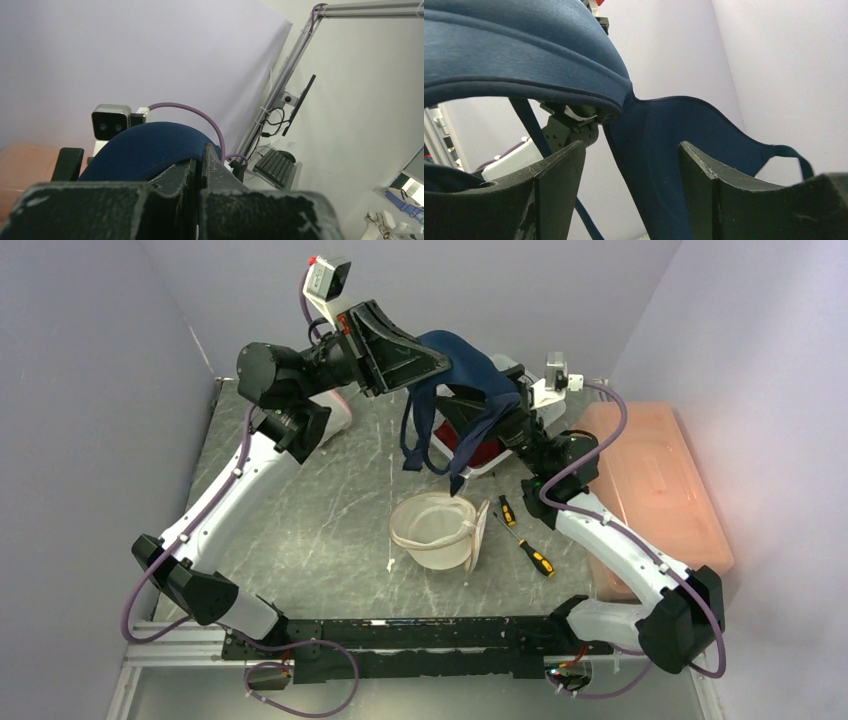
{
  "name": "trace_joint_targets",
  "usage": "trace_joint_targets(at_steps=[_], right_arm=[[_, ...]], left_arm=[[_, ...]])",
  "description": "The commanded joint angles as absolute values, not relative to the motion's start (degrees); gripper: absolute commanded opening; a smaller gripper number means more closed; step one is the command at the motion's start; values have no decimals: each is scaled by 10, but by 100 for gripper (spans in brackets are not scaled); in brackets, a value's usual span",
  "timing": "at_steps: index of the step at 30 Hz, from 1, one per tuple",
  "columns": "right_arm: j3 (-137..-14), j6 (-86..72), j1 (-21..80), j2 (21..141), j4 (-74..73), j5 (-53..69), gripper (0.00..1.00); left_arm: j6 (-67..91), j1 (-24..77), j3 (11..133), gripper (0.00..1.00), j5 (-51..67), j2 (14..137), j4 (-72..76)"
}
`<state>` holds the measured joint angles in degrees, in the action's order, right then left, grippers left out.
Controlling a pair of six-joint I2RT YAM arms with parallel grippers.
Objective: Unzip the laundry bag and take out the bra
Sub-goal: Adjust the bra.
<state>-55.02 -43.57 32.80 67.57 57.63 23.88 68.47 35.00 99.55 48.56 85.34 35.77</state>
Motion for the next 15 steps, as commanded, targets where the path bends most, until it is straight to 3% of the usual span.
trace_joint_targets(at_steps=[1, 15], right_arm=[[-587, -453, 335, 686, 638, 243, 71], [-585, -480, 336, 733, 733, 179, 63]], left_arm=[[684, 359, 998, 3, 475, 855, 397], [703, 373, 940, 3, 397, 858, 454]])
